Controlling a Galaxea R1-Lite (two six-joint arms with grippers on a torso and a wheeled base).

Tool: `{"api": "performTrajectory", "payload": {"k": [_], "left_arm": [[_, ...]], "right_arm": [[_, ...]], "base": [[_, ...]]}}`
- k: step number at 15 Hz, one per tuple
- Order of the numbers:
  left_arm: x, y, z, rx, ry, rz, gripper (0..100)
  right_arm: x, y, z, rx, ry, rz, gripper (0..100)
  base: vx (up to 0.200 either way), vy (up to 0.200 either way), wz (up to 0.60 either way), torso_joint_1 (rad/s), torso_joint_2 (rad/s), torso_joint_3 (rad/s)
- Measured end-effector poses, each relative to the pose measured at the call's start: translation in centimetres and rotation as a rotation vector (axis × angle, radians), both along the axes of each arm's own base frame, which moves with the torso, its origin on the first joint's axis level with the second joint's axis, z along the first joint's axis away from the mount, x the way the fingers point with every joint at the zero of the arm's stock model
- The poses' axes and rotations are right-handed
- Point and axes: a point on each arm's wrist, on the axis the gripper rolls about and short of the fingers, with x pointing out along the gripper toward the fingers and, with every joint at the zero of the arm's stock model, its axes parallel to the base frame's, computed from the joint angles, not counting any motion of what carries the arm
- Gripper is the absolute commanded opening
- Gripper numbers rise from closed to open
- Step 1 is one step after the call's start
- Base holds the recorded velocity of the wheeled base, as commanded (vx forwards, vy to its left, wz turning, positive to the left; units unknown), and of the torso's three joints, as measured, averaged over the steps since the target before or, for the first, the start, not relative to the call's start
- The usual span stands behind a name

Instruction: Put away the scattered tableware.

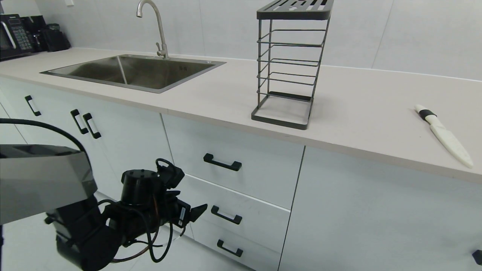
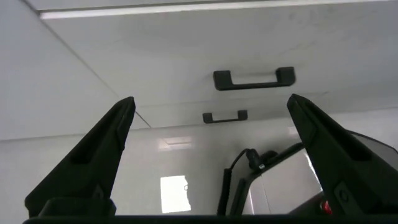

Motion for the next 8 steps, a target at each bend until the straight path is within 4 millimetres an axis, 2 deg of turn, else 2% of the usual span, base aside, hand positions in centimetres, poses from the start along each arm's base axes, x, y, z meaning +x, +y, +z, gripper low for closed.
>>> {"api": "performTrajectory", "payload": {"k": [5, 8], "left_arm": [[-6.6, 2.6, 4.8, -0.042, -0.089, 0.009, 100], [-10.7, 4.4, 7.0, -0.084, -0.167, 0.034, 100]], "right_arm": [[0.0, 0.0, 0.0, -0.002, 0.0, 0.0, 100], [0.0, 0.0, 0.0, 0.004, 0.0, 0.0, 100]], "base": [[0.0, 0.0, 0.0, 0.0, 0.0, 0.0], [0.0, 0.0, 0.0, 0.0, 0.0, 0.0]]}}
